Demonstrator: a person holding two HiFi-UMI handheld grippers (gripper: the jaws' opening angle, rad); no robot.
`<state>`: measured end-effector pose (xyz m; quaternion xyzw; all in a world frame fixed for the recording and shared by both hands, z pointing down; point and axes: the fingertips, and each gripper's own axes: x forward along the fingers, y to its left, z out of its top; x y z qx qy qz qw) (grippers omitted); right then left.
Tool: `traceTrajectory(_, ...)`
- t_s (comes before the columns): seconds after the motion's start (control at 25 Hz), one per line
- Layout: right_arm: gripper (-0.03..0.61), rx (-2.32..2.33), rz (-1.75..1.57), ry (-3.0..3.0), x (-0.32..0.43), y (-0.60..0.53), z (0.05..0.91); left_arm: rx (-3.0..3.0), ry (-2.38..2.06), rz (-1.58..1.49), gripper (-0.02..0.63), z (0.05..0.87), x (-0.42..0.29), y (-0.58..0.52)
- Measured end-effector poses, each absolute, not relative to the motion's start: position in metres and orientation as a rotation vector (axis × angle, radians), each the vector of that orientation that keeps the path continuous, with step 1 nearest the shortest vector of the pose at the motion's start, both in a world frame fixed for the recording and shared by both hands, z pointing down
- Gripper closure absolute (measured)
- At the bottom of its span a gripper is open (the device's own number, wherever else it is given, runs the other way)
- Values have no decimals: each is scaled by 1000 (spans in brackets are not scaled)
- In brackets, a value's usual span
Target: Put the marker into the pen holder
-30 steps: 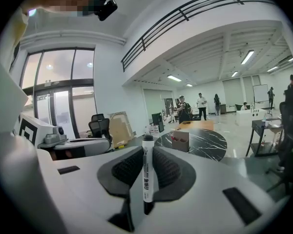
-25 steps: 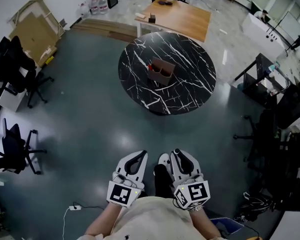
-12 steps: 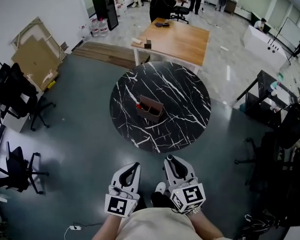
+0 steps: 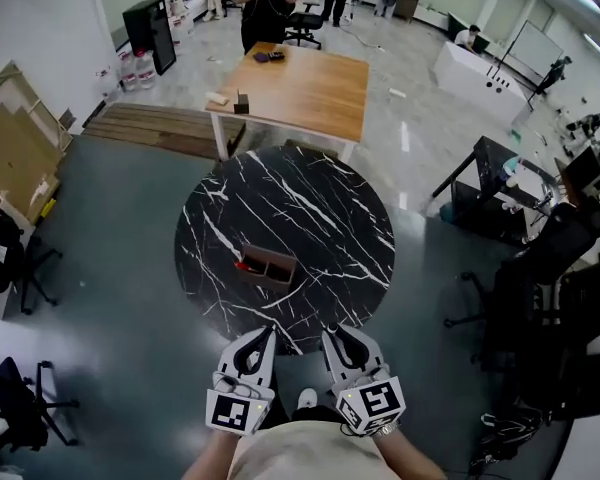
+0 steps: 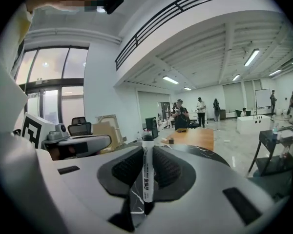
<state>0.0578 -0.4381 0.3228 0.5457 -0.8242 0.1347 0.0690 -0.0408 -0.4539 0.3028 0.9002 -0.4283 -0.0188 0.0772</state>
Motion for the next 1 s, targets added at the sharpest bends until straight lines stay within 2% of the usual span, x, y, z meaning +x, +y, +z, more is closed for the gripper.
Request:
traceTrajectory(0.24,502,1739,449,-2399,-8,-656,401,2755,-1159,-20,604,371,-106,-678)
traceTrajectory(0.44,502,1741,464,-2369,-33,-800,479,2688,-1106,30,604,447,-128,-815)
traceTrajectory(0.72,502,1797,251,-2344,-31,-923,587,2586,-1046,133,604,565,-123,-920)
traceTrajectory(1.0,501,1816,370,-2330,5,-981,648,2509,-1056,177,604,617,-84,-979)
